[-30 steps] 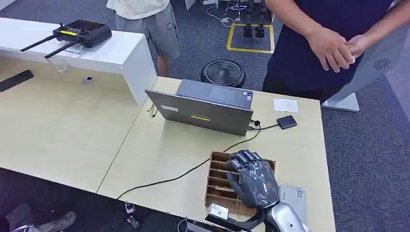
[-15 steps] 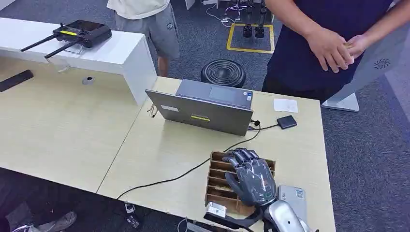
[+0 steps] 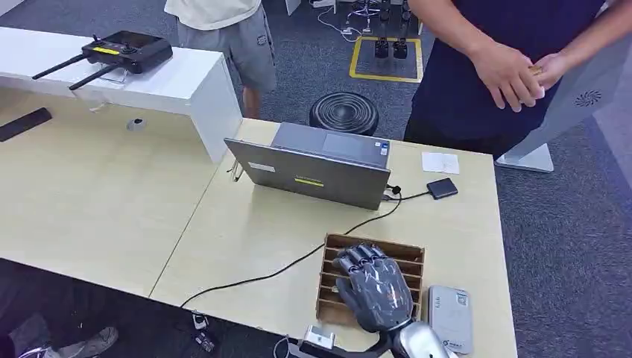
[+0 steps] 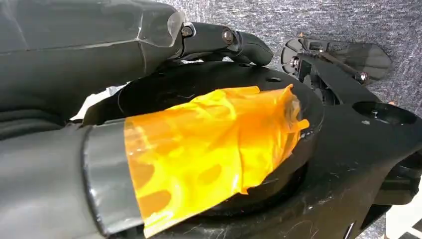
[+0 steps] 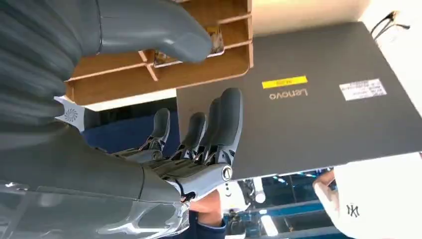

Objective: Pass the card to the sensor for recognition and then transmit it.

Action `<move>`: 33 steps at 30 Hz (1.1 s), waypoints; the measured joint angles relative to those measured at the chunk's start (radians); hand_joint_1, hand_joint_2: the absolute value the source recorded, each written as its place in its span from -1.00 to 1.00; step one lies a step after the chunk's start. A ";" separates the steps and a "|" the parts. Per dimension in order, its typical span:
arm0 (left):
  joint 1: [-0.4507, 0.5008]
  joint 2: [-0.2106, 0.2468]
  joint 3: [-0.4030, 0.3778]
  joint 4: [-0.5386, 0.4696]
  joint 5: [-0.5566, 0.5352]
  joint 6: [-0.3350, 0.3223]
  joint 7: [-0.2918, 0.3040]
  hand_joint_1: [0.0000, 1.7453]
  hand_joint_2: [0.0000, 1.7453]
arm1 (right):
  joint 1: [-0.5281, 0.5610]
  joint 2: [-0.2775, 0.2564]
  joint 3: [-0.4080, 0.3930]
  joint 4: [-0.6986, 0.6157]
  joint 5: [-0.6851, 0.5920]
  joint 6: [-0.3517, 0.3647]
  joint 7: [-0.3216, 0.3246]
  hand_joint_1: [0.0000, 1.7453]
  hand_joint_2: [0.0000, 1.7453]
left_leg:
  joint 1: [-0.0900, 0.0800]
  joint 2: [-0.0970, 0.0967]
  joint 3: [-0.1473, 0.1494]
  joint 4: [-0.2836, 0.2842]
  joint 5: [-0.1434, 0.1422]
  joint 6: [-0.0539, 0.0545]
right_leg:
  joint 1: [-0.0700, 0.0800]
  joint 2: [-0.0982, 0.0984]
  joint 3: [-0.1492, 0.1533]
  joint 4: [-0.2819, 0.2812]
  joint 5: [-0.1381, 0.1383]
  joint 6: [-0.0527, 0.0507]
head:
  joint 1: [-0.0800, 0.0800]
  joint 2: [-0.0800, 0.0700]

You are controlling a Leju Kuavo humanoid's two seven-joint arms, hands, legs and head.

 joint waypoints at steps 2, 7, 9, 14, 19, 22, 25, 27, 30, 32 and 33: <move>0.000 0.000 0.000 0.000 0.000 0.000 0.000 -1.00 -1.00 | -0.002 0.000 0.004 0.005 -0.002 0.002 0.000 -0.02 1.00 | 0.000 0.000 0.000 0.000 0.000 0.000 | 0.000 0.000 0.000 0.000 0.000 0.000 | 0.000 0.000; 0.000 0.000 0.000 0.000 0.000 -0.001 0.000 -1.00 -1.00 | -0.006 0.001 0.011 0.012 -0.005 0.003 0.001 0.06 1.00 | 0.000 0.000 0.000 0.000 0.000 0.000 | 0.000 0.000 0.000 0.000 0.000 0.000 | 0.000 0.000; 0.000 0.000 0.000 0.000 0.000 -0.002 0.000 -1.00 -1.00 | -0.009 0.001 0.015 0.015 -0.011 0.006 0.003 0.04 1.00 | 0.000 0.000 0.000 0.000 0.000 0.000 | 0.000 0.000 0.000 0.000 0.000 0.000 | 0.000 0.000; -0.001 0.001 0.000 0.000 0.000 -0.002 0.003 -1.00 -1.00 | -0.054 0.001 0.023 0.036 -0.064 0.018 -0.034 -0.04 1.00 | 0.000 0.001 0.000 0.000 0.000 0.000 | 0.000 0.001 0.000 0.000 0.000 0.000 | 0.000 0.000; 0.000 0.002 0.000 0.000 0.000 -0.001 0.005 -1.00 -1.00 | -0.097 0.001 0.023 0.072 -0.086 0.018 -0.054 -0.04 1.00 | 0.000 0.000 0.000 0.000 0.000 0.000 | 0.000 0.000 0.000 0.000 0.000 0.000 | 0.000 0.000; 0.000 0.002 0.000 0.000 0.000 -0.001 0.005 -1.00 -1.00 | -0.103 0.004 0.023 0.083 -0.086 0.020 -0.055 -0.08 1.00 | 0.000 0.000 0.000 0.000 0.000 0.000 | 0.000 0.000 0.000 0.000 0.000 0.000 | 0.000 0.000; 0.000 0.002 0.000 0.000 0.000 -0.001 0.005 -1.00 -1.00 | -0.108 0.009 0.023 0.092 -0.086 0.021 -0.055 -0.04 1.00 | 0.000 0.000 0.000 0.000 0.000 0.000 | 0.000 0.000 0.000 0.000 0.000 0.000 | 0.000 0.000; 0.000 0.002 0.000 0.000 0.000 -0.001 0.005 -1.00 -1.00 | -0.111 0.011 0.023 0.097 -0.086 0.022 -0.055 -0.08 1.00 | 0.000 0.000 0.000 0.000 0.000 0.000 | 0.000 0.000 0.000 0.000 0.000 0.000 | 0.000 0.000; -0.001 0.002 0.000 0.000 0.000 0.000 0.005 -1.00 -1.00 | -0.113 0.015 0.023 0.104 -0.086 0.024 -0.055 -0.04 1.00 | 0.000 0.000 0.000 0.000 0.000 0.000 | 0.000 0.000 0.000 0.000 0.000 0.000 | 0.000 0.000; 0.000 0.002 0.000 0.000 0.000 0.000 0.005 -1.00 -1.00 | -0.115 0.016 0.023 0.108 -0.086 0.028 -0.055 -0.08 1.00 | 0.000 0.000 0.000 0.000 0.000 0.000 | 0.000 0.000 0.000 0.000 0.000 0.000 | 0.000 0.000; 0.000 0.002 0.000 0.000 0.000 0.000 0.005 -1.00 -1.00 | -0.116 0.017 0.023 0.111 -0.086 0.030 -0.055 -0.06 1.00 | 0.000 0.000 0.000 0.000 0.000 0.000 | 0.000 0.000 0.000 0.000 0.000 0.000 | 0.000 0.000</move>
